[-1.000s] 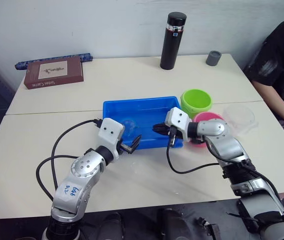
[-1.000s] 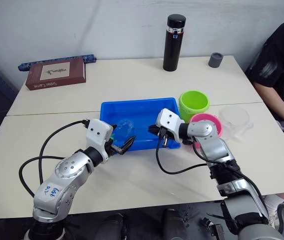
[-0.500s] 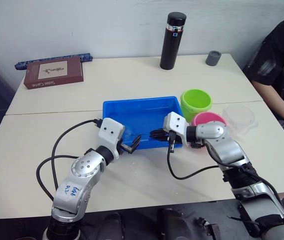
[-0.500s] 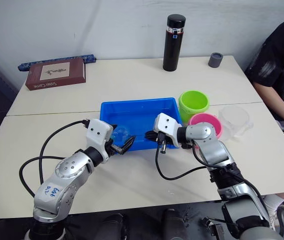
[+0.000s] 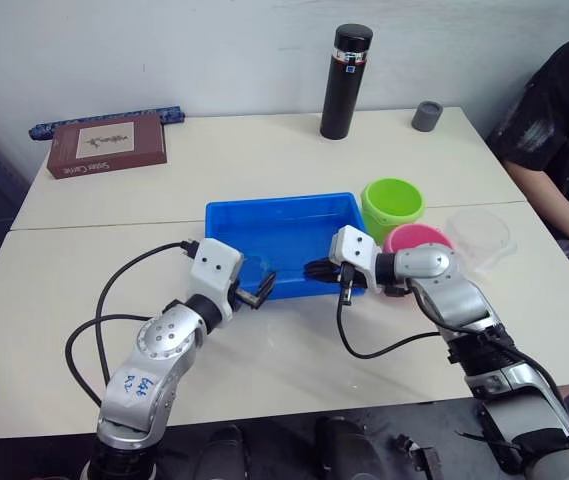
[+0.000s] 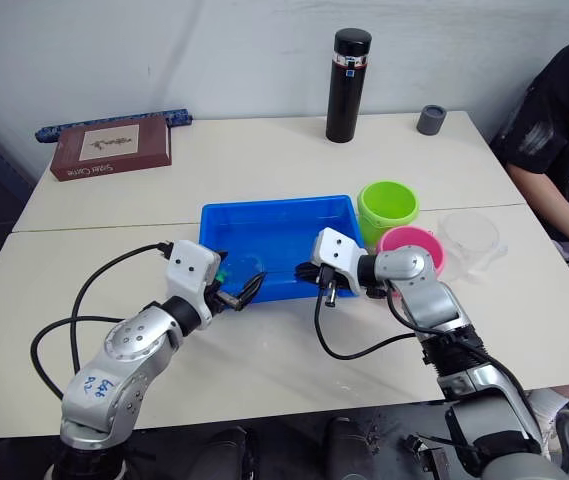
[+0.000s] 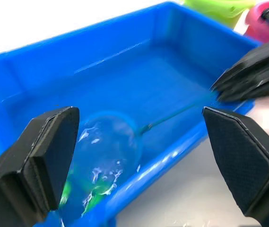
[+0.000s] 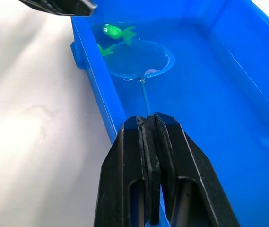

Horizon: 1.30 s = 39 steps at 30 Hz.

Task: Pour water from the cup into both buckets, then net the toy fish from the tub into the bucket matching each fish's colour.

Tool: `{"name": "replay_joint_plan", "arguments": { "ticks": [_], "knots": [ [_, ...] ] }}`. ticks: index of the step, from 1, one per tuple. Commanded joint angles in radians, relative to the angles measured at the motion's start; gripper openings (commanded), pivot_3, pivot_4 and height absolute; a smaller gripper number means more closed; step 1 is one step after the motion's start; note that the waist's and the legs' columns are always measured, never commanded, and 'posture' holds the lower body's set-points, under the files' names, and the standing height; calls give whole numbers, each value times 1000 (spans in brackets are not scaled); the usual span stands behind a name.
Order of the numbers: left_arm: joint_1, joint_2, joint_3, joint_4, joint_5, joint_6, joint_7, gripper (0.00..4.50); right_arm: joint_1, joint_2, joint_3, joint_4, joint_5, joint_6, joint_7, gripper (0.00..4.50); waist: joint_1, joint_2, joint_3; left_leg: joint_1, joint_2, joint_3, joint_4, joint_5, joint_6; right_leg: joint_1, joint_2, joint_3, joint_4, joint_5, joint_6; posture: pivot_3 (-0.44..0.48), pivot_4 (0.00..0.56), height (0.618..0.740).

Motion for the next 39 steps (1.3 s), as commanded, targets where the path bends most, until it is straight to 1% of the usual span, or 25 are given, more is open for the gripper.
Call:
{"name": "replay_joint_plan", "arguments": {
  "ticks": [1, 6, 10, 17, 21, 26, 30, 34, 39],
  "knots": [
    [38, 17, 33, -82, 10, 13, 12, 4484, -11, -10, -7, 9, -2, -39, 9, 0, 0, 0, 0, 0, 0, 0, 0, 0, 0, 0, 0, 0, 0, 0, 0, 0, 150, 740],
    [127, 33, 60, -148, 13, 40, 18, 4484, -36, -6, -3, 73, -16, -87, 12, 0, -2, 0, 0, 0, 0, 0, 0, 0, 0, 0, 0, 0, 0, 0, 0, 0, 150, 740],
    [178, 23, 69, -181, 14, 54, 32, 4484, -70, -2, -1, 146, -34, -143, 7, 0, -1, 0, 0, 0, 0, 0, 0, 0, 0, 0, 0, 0, 0, 0, 0, 0, 150, 740],
    [205, 8, 77, -193, 18, 59, 55, 4484, -124, -4, 15, 268, -83, -277, 24, 0, -1, 0, 0, 0, 0, 0, 0, 0, 0, 0, -1, 0, 0, 0, -1, 0, 150, 740],
    [201, 3, 72, -192, 16, 59, 61, 4484, -137, -15, 30, 312, -102, -363, 68, 0, -1, 0, 0, 0, 0, 0, 0, 0, 0, 0, -1, 0, 0, 0, -1, 0, 150, 740],
    [190, 0, 66, -184, 15, 55, 65, 4484, -117, -23, 36, 269, -85, -380, 125, 0, -1, 0, 0, 0, 0, 0, -1, 0, 0, 0, -1, 0, 0, 0, -1, 0, 150, 740],
    [180, -4, 59, -176, 15, 52, 66, 4484, -85, -19, 43, 163, -53, -327, 166, 0, -1, 0, 0, 0, 0, 0, -1, 0, 0, 0, -1, 0, 0, 0, -1, 0, 150, 740],
    [176, -6, 57, -172, 16, 51, 65, 4484, -77, -5, 44, 120, -44, -274, 163, 0, -1, 0, 0, 0, 0, 0, 0, 0, 0, 0, -1, 0, 0, 0, -1, 0, 150, 740],
    [168, -9, 54, -170, 16, 51, 67, 4484, -82, 14, 36, 119, -38, -228, 144, 0, -1, 0, 0, 1, 0, 0, 0, 0, 0, 0, -1, 0, 0, 0, -1, 0, 150, 740]
  ]
}}
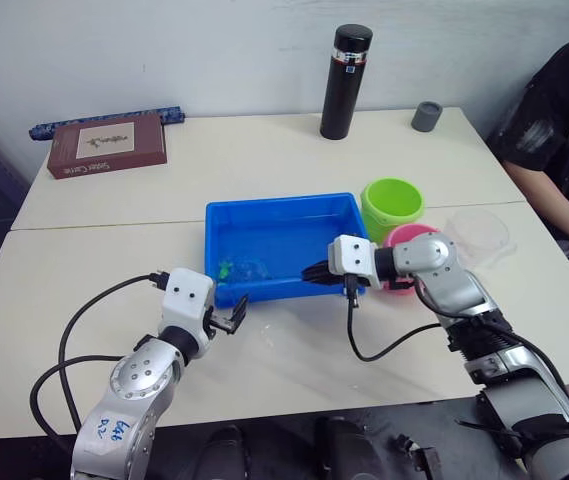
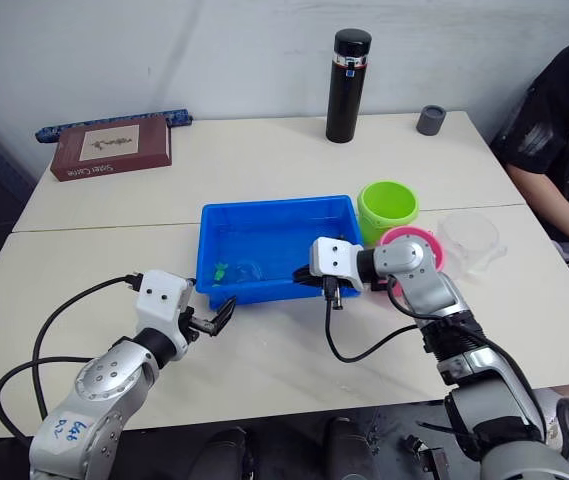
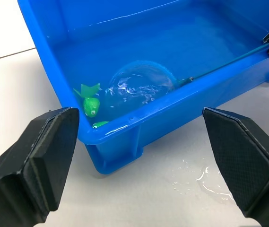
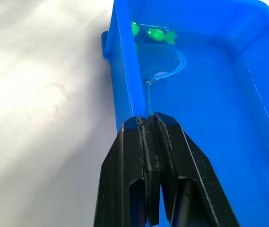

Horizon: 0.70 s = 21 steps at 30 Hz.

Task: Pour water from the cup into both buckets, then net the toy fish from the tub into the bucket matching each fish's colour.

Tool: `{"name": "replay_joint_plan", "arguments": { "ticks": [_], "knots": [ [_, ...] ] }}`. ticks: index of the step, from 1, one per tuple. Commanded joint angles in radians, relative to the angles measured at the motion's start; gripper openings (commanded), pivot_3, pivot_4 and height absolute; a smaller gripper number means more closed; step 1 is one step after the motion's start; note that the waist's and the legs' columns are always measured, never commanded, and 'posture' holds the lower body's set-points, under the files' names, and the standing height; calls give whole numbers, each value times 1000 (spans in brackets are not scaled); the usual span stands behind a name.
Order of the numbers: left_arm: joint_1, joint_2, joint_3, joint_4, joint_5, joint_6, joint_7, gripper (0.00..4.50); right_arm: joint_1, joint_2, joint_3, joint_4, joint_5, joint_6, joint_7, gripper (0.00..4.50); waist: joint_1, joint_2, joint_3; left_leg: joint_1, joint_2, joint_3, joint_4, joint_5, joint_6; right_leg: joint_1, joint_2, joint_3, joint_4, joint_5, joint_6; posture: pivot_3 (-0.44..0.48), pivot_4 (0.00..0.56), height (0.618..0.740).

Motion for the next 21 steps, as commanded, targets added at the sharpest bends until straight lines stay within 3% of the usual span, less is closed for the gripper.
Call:
{"name": "replay_joint_plan", "arguments": {
  "ticks": [1, 13, 21],
  "knots": [
    [-14, -3, -2, -30, 7, -11, 4, 4484, -5, 15, -6, -28, 27, 44, 4, 0, 0, 0, 0, 0, 0, 0, 0, 0, 0, 0, 0, 0, 0, 0, 0, 0, 150, 740],
    [-23, -7, -10, -19, 7, -19, 0, 4484, -101, -8, -96, 17, 108, 253, 0, 0, 1, 0, 0, 0, 0, 0, 0, 0, 0, 0, -1, 0, 0, 0, 0, 0, 150, 740],
    [-34, -8, -15, -6, 5, -26, -4, 4484, -87, -31, -92, 3, 81, 218, -16, 0, 0, 0, 0, 0, 0, 0, -1, 0, 0, 0, -1, -1, -1, 0, 0, 0, 150, 740]
  ]
}}
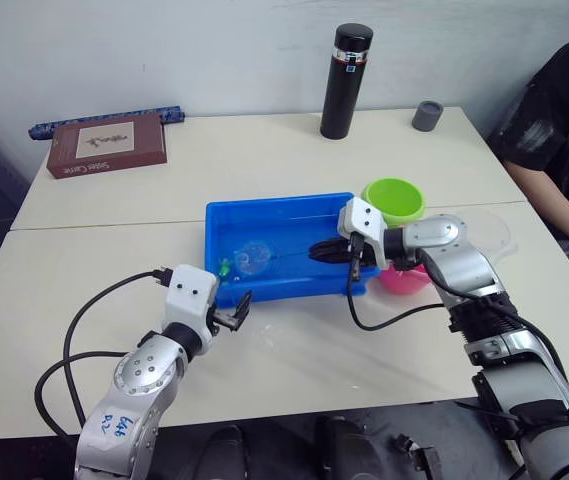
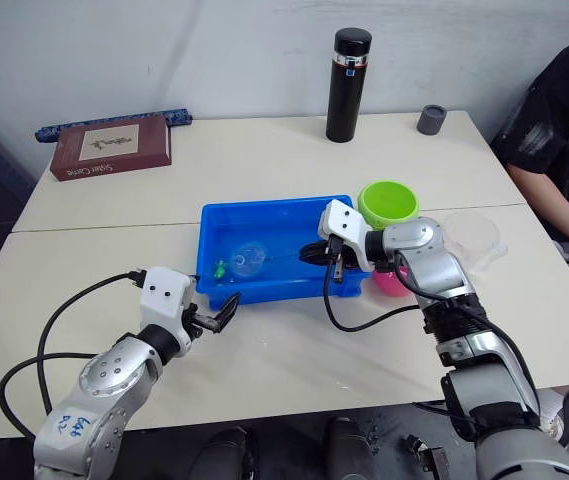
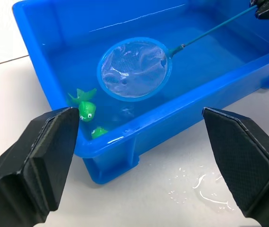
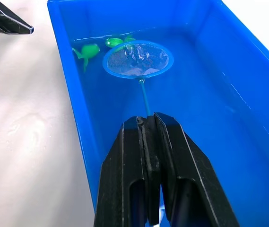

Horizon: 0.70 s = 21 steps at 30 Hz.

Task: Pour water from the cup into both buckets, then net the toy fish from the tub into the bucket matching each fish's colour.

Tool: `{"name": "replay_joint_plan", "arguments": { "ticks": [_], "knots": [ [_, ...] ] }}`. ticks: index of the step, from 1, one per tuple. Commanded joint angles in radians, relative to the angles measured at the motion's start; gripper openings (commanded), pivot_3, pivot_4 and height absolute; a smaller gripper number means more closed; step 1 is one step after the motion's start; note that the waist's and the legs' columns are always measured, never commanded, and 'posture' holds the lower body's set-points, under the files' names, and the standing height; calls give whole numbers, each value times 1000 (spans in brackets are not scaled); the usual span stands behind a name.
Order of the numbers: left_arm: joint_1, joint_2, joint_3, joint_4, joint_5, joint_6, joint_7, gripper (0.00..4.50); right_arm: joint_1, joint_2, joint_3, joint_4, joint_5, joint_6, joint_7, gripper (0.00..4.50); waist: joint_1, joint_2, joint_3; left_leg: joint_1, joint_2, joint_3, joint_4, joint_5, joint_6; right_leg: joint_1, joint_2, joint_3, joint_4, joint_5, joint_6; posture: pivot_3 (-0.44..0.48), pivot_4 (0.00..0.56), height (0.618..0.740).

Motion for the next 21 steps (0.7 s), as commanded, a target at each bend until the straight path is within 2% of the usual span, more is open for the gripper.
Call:
{"name": "replay_joint_plan", "arguments": {
  "ticks": [1, 14, 21],
  "knots": [
    [-13, -1, -8, -15, 5, -23, -3, 4484, 5, -32, -12, -30, -27, -77, -20, 0, 1, 0, 0, 0, 0, 0, 0, 0, 0, 0, 0, 0, 0, 0, 0, 0, 150, 740],
    [-9, -3, -6, -23, 7, -18, -2, 4484, 37, -29, 81, 38, -156, -289, -52, 0, 0, 0, 0, 0, 0, 0, 1, 0, 0, 0, 1, 0, 0, 0, 0, 0, 150, 740],
    [-8, -6, -7, -25, 7, -18, 2, 4484, 36, -6, 98, -7, -141, -275, -15, 0, 0, 0, 0, 0, 0, 0, 0, 0, 0, 0, 1, 0, 0, 0, 0, 0, 150, 740]
  ]
}}
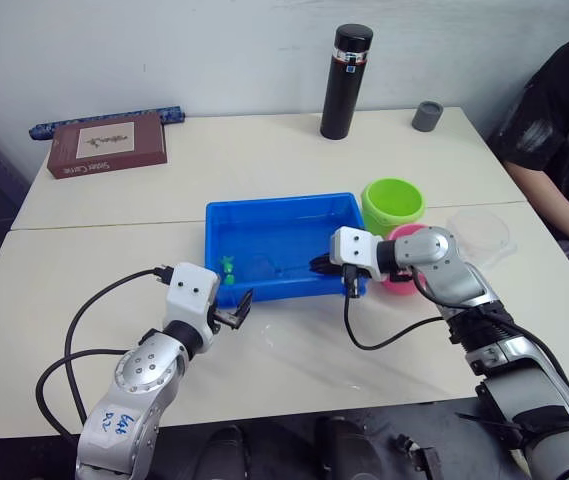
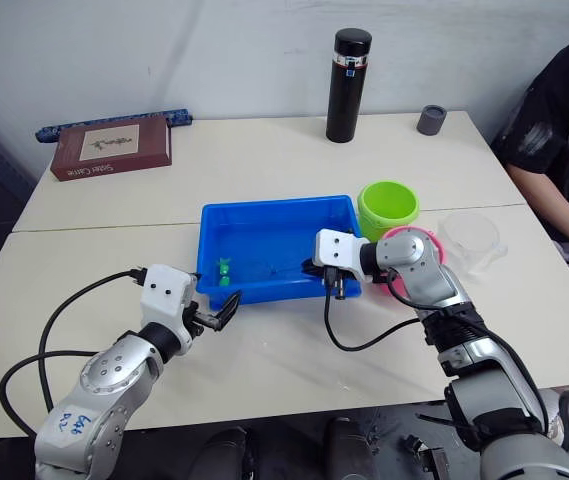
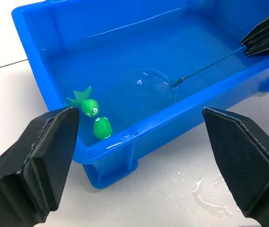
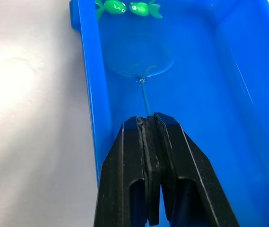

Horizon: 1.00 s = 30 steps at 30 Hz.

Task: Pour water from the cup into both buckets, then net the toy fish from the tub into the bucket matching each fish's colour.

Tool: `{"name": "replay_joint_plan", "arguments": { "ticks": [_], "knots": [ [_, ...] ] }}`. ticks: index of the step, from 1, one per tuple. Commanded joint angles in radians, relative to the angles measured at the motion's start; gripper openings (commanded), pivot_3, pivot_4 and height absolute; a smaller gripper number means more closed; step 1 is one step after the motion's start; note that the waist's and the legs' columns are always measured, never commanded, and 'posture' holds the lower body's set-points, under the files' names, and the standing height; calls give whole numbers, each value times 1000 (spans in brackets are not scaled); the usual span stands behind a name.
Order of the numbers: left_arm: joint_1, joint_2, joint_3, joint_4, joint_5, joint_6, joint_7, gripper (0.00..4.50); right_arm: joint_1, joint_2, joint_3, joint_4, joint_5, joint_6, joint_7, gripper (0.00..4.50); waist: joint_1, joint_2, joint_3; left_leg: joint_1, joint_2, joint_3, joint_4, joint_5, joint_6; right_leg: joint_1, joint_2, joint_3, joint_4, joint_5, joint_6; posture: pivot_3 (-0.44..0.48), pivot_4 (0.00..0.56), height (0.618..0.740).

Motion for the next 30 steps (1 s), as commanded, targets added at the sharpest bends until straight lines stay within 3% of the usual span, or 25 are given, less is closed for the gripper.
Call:
{"name": "replay_joint_plan", "arguments": {
  "ticks": [1, 16, 30],
  "knots": [
    [3, -4, -7, -28, 7, -17, 4, 4484, -6, 17, 20, -49, 13, 6, 33, 0, 0, 0, 0, 0, 0, 0, 0, 0, 0, 0, 0, 0, 0, 0, 0, 0, 150, 740],
    [13, -24, -21, -40, 13, -14, 27, 4484, -41, 99, 34, -47, 19, 54, 42, 0, -2, 0, 0, 0, 0, 0, 0, 0, 0, 0, 0, 0, 0, 0, 0, 0, 150, 740],
    [-8, -18, -22, -16, 7, -23, 16, 4484, -63, 73, -71, -100, 128, 307, 30, 0, 0, 0, 0, 0, 0, 0, 0, 0, 0, 0, -1, 0, 0, 0, 0, 0, 150, 740]
  ]
}}
